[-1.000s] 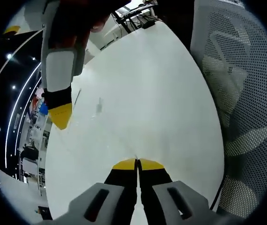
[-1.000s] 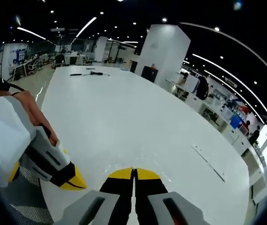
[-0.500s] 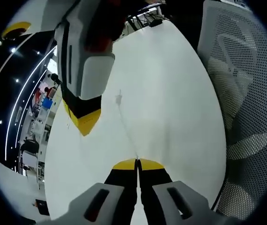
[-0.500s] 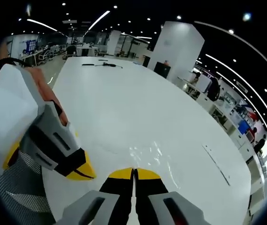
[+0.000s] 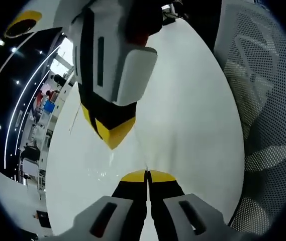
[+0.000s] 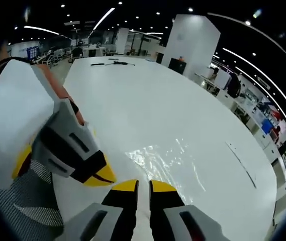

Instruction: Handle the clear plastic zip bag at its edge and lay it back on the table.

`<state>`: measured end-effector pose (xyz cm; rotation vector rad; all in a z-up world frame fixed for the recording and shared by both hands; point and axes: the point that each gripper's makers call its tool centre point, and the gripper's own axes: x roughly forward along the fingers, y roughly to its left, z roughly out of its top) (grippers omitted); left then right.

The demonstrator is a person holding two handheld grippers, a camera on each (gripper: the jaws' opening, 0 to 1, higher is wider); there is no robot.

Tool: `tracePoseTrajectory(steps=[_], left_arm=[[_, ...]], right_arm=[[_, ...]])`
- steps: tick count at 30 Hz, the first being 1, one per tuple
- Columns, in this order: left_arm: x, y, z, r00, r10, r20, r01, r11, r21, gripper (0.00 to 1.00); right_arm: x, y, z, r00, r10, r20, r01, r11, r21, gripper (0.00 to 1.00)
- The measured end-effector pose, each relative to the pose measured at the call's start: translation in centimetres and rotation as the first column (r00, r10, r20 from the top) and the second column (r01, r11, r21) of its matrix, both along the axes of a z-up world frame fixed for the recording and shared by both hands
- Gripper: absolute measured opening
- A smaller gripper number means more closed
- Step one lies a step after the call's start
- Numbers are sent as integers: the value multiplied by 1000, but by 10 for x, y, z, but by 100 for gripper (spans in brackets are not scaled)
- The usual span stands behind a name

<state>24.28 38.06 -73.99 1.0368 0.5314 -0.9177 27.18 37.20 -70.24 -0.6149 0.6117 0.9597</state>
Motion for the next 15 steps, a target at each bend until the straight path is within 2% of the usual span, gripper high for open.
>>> tracePoseTrajectory(steps=[4,9,12,15], left_arm=[[0,-2,-6,999,-32,19,31,999,44,0],[1,-5,-13,1000,-18,-3,18,999,38,0],[3,-8,-14,1000,-10,-7,10,999,37,0],[8,-11,-15,1000,5,-7,-5,999,33,0]], right_arm=[[-5,-6,-2,1000,-11,-14,11,1000,2,6],[-8,-16,1,999,-35,-2,35,999,6,7],[-10,-26,6,996,-90,-1,90,995,33,7],[-14,-39,13,983,-183,-13,183,979,90,7]])
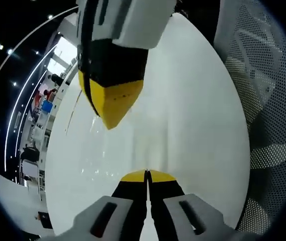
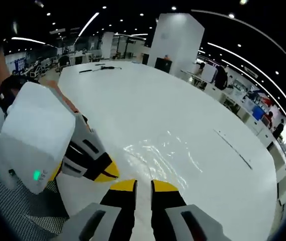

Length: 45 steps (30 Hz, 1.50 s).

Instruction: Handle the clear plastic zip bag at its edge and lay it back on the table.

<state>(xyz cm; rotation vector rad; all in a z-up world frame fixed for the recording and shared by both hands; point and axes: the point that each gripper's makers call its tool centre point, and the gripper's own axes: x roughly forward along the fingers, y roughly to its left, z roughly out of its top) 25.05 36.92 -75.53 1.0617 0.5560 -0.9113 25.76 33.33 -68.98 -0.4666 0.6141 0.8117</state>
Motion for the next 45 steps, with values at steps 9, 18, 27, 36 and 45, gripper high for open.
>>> tracePoseTrajectory(steps=[9,18,27,36,45], left_arm=[[3,-2,-1,1000,23,6,-23,1000,9,0],[-13,-6,-10,990,76,-117,-82,995,-50,13],[-14,-3,0,964,182,-191,-218,958,-187,27],[-24,7,11,943,236,-236,-297,915,-272,38],[-26,32,20,926,313,-213,-370,864,-341,46]], right_arm=[[-11,-28,-19,989,-138,-59,142,988,55,7],[-8,-28,-28,982,-170,-86,176,981,75,8],[-7,-23,-29,979,-176,-106,187,977,105,17],[-1,-25,-26,976,-195,-99,208,969,137,35],[-6,-35,-29,970,-214,-117,231,960,160,44]])
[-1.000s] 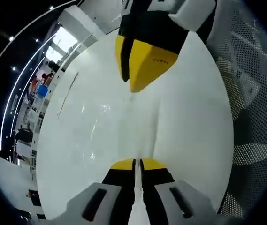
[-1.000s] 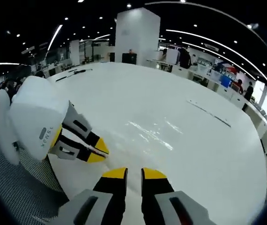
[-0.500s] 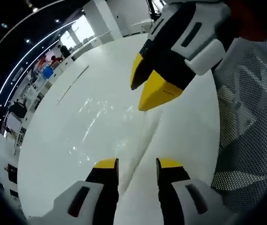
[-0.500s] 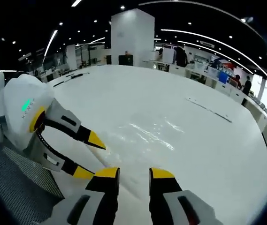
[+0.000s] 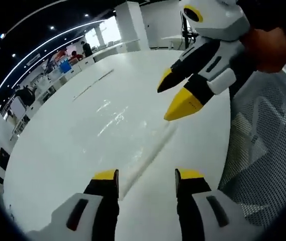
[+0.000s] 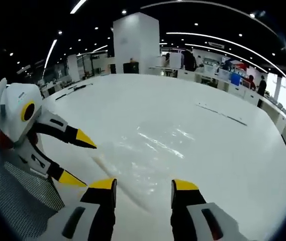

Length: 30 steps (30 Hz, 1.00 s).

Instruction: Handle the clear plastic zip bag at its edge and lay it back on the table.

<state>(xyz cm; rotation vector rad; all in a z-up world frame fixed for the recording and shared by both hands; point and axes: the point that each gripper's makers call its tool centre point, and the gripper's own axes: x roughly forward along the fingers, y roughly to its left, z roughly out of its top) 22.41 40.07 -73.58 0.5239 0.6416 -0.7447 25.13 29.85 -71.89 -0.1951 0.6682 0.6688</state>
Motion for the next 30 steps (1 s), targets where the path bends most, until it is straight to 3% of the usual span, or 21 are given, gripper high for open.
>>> tracePoseTrajectory(steps=[6,12,15,18,21,23,30], left_arm=[[5,26,2,996,90,-17,-91,994,-66,53],[3,40,13,981,191,-21,-192,973,-130,64],[2,47,15,979,203,-17,-204,968,-148,65],[0,51,17,976,217,-27,-218,962,-162,67],[-1,50,24,970,236,-57,-242,948,-206,74],[-3,49,23,974,218,-56,-225,954,-199,78],[-6,51,30,972,228,-52,-234,948,-214,80]], right_arm=[[-2,-11,2,999,-32,5,32,999,25,55],[-5,-15,4,999,-47,11,46,998,42,58],[-4,-17,6,998,-55,14,55,997,56,64],[-1,-21,11,996,-85,25,83,994,67,77],[-1,-21,14,995,-91,28,88,992,87,79],[-2,-20,11,996,-80,29,78,994,82,80],[-6,-26,14,995,-88,40,84,993,79,86]])
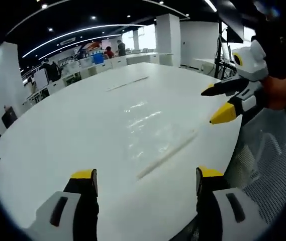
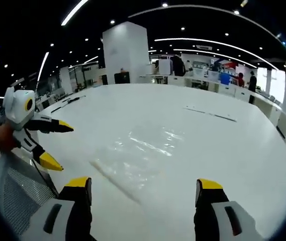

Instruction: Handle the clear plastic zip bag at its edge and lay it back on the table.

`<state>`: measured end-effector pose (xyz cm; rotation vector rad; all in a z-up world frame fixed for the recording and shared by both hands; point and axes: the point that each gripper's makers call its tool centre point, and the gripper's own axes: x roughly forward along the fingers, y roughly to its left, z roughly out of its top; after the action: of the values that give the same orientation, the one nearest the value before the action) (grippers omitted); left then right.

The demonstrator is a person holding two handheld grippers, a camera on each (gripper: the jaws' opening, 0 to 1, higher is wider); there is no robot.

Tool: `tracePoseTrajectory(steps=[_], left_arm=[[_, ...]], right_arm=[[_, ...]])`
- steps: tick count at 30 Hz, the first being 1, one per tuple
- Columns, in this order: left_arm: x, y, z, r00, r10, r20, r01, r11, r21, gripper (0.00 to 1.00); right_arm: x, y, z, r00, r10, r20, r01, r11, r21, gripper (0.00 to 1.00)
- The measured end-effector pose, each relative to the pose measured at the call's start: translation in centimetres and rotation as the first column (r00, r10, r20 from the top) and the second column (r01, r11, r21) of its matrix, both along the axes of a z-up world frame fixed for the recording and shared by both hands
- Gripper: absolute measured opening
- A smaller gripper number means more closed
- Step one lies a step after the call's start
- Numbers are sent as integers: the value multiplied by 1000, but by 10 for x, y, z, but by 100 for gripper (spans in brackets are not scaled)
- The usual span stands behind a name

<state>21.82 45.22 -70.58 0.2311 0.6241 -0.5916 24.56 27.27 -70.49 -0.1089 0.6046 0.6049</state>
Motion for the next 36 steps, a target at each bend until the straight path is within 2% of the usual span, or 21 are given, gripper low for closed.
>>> tracePoseTrajectory(steps=[13,16,29,33,36], left_arm=[[3,2,6,1000,18,8,-18,999,-40,82],[3,2,6,1000,20,8,-19,998,-53,84],[10,10,9,998,56,37,-53,996,-76,82],[10,8,8,998,51,29,-48,996,-79,82],[7,7,4,999,49,1,-48,994,-100,82]], right_arm=[[-3,-14,5,999,-32,15,31,999,25,90],[-7,-19,4,999,-35,1,35,999,25,93],[-8,-30,9,996,-87,11,86,995,45,92],[-9,-32,10,995,-98,14,97,994,51,92],[-13,-36,7,994,-111,10,110,993,49,92]])
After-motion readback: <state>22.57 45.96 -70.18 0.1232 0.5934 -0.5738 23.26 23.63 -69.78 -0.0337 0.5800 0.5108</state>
